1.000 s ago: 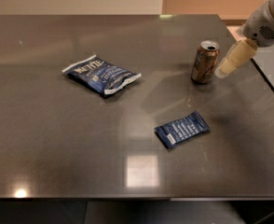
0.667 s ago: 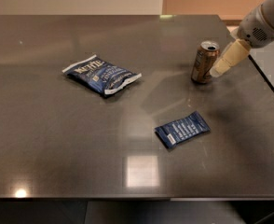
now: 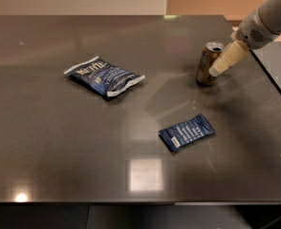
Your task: Move orange can near rxbar blueberry
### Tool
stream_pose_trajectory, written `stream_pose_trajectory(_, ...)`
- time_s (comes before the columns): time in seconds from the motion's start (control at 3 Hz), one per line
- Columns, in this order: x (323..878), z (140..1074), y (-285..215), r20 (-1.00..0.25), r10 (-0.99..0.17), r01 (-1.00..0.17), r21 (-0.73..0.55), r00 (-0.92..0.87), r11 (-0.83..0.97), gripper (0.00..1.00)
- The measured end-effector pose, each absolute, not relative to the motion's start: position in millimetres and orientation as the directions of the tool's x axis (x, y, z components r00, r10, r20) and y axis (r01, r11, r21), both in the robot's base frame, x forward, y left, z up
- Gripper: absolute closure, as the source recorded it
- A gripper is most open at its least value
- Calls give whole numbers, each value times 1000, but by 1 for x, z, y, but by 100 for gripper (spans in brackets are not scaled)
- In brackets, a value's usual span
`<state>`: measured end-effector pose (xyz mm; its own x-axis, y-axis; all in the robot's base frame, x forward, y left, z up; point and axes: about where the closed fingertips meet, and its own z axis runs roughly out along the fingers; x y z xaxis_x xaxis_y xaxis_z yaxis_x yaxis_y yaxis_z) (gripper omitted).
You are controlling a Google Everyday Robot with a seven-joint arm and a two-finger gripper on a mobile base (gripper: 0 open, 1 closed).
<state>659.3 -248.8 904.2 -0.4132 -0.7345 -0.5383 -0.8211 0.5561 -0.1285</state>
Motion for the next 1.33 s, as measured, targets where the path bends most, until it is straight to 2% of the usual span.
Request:
stream_pose_trajectory(0.67, 672, 900, -233, -572, -717, -835, -99, -398, 542, 42)
stream_pose_trajectory(1.33, 648, 910, -220, -589, -718, -864, -66, -370, 500, 88)
